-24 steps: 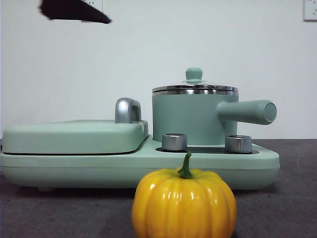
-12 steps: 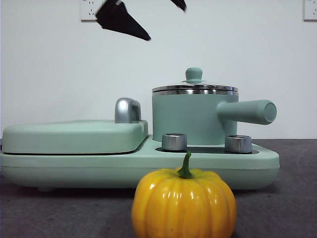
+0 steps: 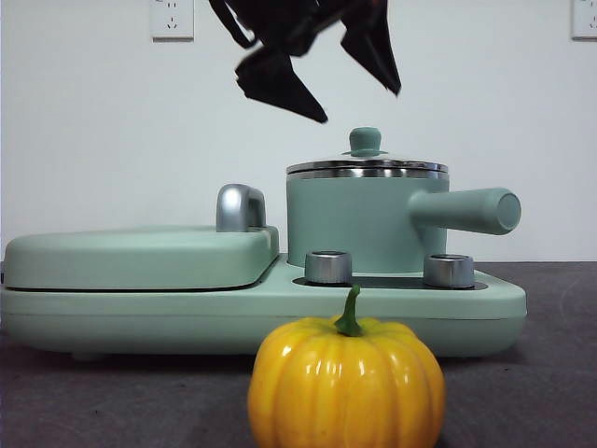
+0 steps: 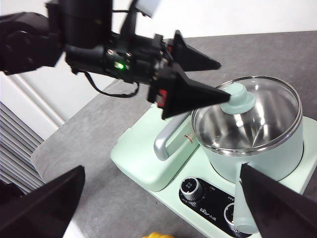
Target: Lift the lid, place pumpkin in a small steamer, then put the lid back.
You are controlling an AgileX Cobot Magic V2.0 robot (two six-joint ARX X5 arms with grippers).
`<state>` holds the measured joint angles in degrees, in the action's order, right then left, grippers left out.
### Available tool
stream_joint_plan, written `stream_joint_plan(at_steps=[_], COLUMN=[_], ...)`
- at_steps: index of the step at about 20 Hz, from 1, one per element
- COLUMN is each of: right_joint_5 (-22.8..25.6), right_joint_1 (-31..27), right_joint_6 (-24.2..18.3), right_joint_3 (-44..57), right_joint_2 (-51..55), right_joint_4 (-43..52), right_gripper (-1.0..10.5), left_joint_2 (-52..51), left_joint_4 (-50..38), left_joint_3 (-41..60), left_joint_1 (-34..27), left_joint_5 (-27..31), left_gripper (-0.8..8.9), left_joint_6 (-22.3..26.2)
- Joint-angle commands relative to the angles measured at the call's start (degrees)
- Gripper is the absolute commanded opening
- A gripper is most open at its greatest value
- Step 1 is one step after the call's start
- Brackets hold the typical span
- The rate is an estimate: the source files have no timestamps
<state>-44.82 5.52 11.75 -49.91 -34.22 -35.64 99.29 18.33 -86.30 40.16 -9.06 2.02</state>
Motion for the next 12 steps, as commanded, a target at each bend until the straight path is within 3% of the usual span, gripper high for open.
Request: stream_joint_plan(at_steps=[1,4,12], right_joint_5=[-0.2,-0.2,-0.2], right_joint_1=[0.0,0.0,0.0], right_joint_6=[-0.5,-0.4,-0.4], right_joint_3=[-1.0,-1.0,-1.0], right_joint_2=[-0.2,-0.2,-0.1], right_joint_4=[0.4,0.4,0.4], right_gripper=[5.0,5.0,5.0], left_joint_2=[2.5,4.3,6.4], left_joint_4=[-1.1,-2.6,-4.8], left_joint_3=[-1.5,-1.5,-1.5], left_joint_1=[0.8,1.0,1.1], left_joint_5=[0.3,0.5,0.5], left_gripper=[5.11,4.64,4.63], left_joint_6=[1.4,1.8,1.9])
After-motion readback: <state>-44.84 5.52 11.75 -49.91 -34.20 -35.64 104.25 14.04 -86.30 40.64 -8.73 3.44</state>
